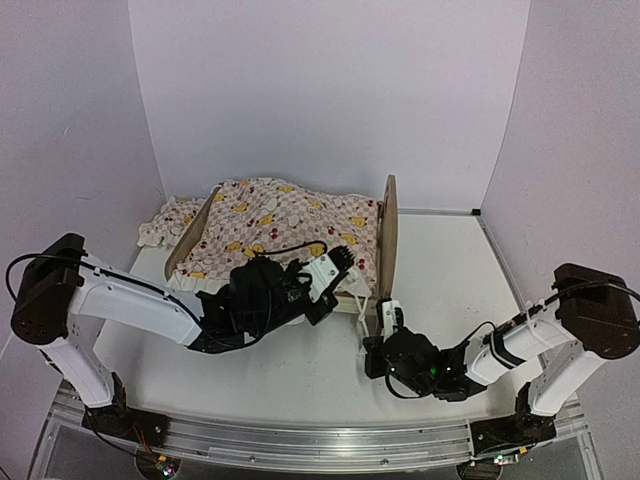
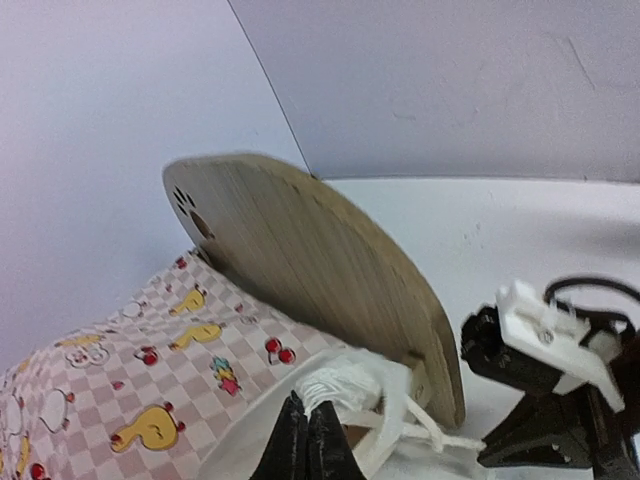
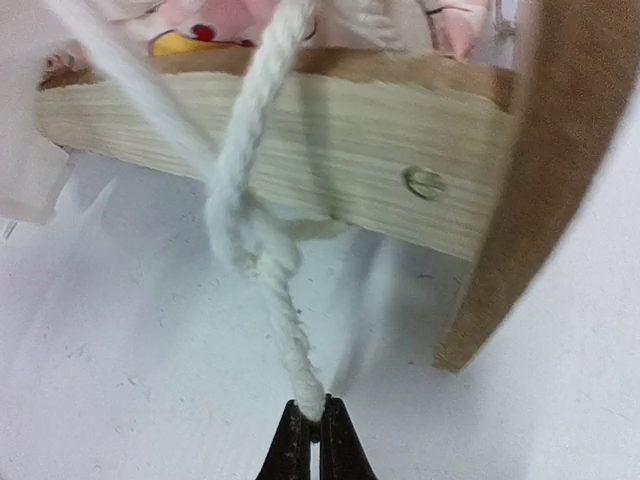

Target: Set up the pet bed

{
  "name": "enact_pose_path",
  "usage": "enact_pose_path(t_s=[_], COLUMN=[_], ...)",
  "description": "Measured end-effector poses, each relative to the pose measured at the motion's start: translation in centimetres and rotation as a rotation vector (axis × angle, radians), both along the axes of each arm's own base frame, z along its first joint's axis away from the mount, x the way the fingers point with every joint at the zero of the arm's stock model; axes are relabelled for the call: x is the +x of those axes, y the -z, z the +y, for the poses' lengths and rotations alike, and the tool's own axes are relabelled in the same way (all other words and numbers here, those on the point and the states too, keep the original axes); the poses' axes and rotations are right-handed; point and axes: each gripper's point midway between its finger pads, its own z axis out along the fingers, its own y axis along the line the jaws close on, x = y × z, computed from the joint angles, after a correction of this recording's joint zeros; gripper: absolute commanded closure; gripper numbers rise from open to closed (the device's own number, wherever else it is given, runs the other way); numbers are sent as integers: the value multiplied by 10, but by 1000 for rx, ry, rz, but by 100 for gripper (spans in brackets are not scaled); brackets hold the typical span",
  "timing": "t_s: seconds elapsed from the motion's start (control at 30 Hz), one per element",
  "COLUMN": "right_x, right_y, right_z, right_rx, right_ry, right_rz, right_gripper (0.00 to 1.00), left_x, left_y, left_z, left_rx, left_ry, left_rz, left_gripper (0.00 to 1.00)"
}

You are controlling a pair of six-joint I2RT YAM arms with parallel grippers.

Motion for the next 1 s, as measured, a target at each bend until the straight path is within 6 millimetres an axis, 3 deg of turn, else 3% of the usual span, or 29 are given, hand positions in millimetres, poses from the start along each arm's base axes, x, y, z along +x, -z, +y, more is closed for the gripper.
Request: enact_pose_path(t_s=[0.1, 0.2, 0.3, 0.47, 0.7, 1.0], right_x=[-4, -4, -2, 5, 11, 18], right_y=[6, 4, 4, 7, 3, 5], right_z=[-12, -13, -14, -16, -22, -20], right_rx=[-2, 22, 37, 60, 127, 165], right_ry=[14, 30, 61, 135, 225, 258], right_rz=[22, 28, 37, 53, 56, 70], right_gripper=[100, 100, 100, 100, 100, 100], left_x=[6, 21, 41, 67, 85, 111], left_y=[-41, -58, -58, -56, -74, -66], left_z=[-8, -20, -37, -47, -38, -17], left_rx=[-95, -131, -125, -96, -104, -69], left_ry=[-36, -94, -175, -294, -394, -461], left_rz=[-21, -37, -64, -115, -154, -152], left_gripper=[100, 100, 100, 100, 100, 100])
